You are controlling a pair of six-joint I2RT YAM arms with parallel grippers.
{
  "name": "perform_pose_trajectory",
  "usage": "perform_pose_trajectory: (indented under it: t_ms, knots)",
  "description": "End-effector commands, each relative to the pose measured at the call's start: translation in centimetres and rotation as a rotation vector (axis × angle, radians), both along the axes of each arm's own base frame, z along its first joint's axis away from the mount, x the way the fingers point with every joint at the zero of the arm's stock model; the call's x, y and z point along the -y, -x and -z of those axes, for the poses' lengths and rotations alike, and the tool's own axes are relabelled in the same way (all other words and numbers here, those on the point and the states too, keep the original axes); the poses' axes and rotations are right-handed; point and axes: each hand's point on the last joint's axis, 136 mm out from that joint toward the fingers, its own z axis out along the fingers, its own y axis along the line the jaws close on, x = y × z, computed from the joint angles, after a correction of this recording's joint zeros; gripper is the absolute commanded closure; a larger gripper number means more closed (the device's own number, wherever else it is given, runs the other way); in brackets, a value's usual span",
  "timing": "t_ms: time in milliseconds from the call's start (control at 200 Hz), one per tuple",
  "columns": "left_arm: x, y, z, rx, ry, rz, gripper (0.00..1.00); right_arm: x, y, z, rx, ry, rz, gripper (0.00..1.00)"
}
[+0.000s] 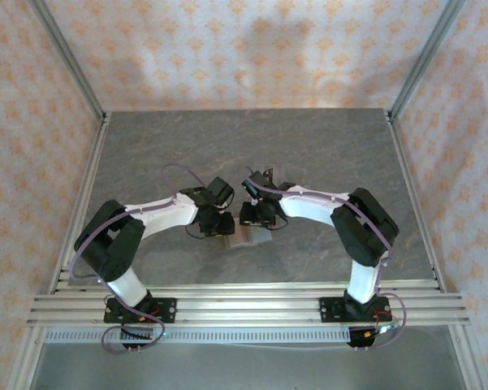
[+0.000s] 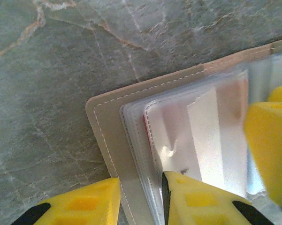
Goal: Put the credit cards into the card holder
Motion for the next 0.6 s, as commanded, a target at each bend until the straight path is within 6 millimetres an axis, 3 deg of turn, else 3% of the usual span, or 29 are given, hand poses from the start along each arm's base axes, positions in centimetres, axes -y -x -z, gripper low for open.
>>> perform_pose_trajectory:
  t_ms: [0, 225, 595]
  knots:
    - [-0.6, -0.4, 0.8, 0.007, -0.041, 0.002, 0.72, 1.8, -0.6, -1.5, 0.072, 0.097, -0.013, 0.68]
    - [-1.3, 0.2, 1.6, 0.000, -0.068, -0.005, 0.75, 3.6, -1.3, -1.2, 0.115, 0.227, -0.038, 0.67]
    - [-1.4, 0.5, 1.8, -0.003, -0.067, -0.010, 0.76, 4.6, -1.2, 0.9, 0.096, 0.301, -0.058, 0.70]
